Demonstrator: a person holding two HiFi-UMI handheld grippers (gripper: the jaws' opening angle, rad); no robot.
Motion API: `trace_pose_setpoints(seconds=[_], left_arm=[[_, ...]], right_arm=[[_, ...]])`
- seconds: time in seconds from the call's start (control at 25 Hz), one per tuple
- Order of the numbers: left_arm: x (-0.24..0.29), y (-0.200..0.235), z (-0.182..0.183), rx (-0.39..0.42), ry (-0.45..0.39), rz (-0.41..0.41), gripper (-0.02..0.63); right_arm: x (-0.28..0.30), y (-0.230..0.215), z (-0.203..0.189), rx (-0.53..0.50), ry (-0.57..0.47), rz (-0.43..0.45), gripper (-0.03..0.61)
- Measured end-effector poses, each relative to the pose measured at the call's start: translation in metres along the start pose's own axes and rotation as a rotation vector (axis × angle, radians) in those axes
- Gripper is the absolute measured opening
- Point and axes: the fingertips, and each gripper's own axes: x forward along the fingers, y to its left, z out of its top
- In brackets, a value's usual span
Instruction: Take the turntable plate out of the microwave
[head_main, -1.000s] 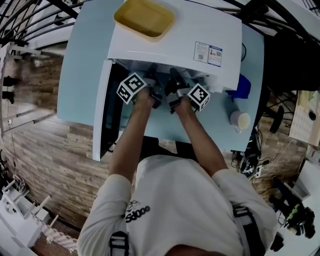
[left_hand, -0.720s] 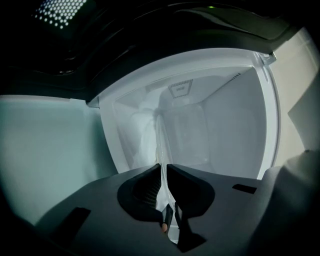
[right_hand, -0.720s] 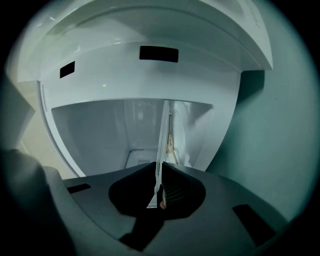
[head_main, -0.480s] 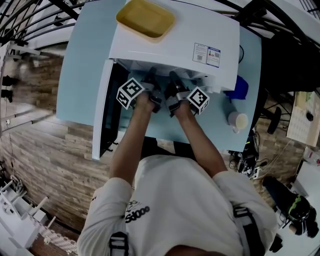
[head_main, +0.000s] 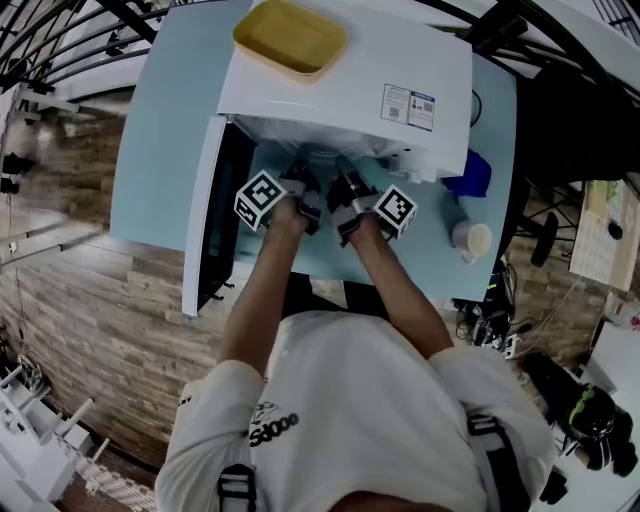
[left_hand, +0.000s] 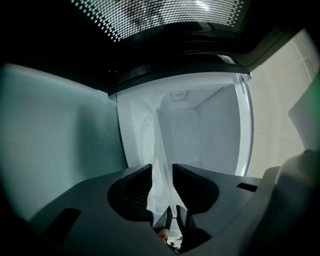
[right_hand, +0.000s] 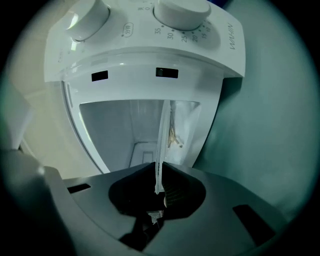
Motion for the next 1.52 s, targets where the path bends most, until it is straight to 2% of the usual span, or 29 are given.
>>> trace_pose_setpoints(seconds=[0.08, 0.2, 0.4, 0.64, 0.76, 0.88, 1.0, 1.12, 1.28, 1.52], left_arm=[[0.003, 0.001, 0.002, -0.029, -0.001, -0.015, 0.143], [0.009, 0.003, 0.007, -0.02, 0.01, -0.026, 0.163], [0.021, 0.002, 0.017, -0.03, 0.03, -0.047, 0.193], [0.019, 0.017, 0.012, -0.078, 0.067, -0.058, 0.193], [0.017, 0.018, 0.001, -0.115, 0.083, -0.063, 0.175], [0.007, 0.02, -0.007, -0.139, 0.074, -0.063, 0.056], [-0.005, 0.019, -0.011, -0.159, 0.063, -0.047, 0.04], [-0.024, 0.02, -0.021, -0.193, 0.052, -0.031, 0.037], [-0.052, 0.022, -0.029, -0.205, -0.011, -0.043, 0.035], [-0.093, -0.006, -0.049, -0.118, -0.008, -0.124, 0.035]], right_arm=[[0.0, 0.005, 0.001, 0.002, -0.004, 0.01, 0.031], [-0.005, 0.009, -0.008, -0.017, -0.001, 0.018, 0.031], [-0.028, -0.008, -0.027, -0.021, -0.026, -0.025, 0.029], [-0.03, -0.001, -0.033, -0.08, -0.047, -0.015, 0.029], [-0.042, -0.002, -0.037, -0.084, -0.04, -0.021, 0.029], [-0.054, -0.005, -0.042, -0.073, -0.018, -0.025, 0.029], [-0.063, -0.007, -0.046, -0.064, 0.022, -0.009, 0.029], [-0.076, -0.006, -0.047, -0.104, 0.059, 0.0, 0.03], [-0.088, -0.007, -0.047, -0.155, 0.108, -0.002, 0.059], [-0.095, 0.012, -0.041, -0.179, 0.162, 0.049, 0.066]])
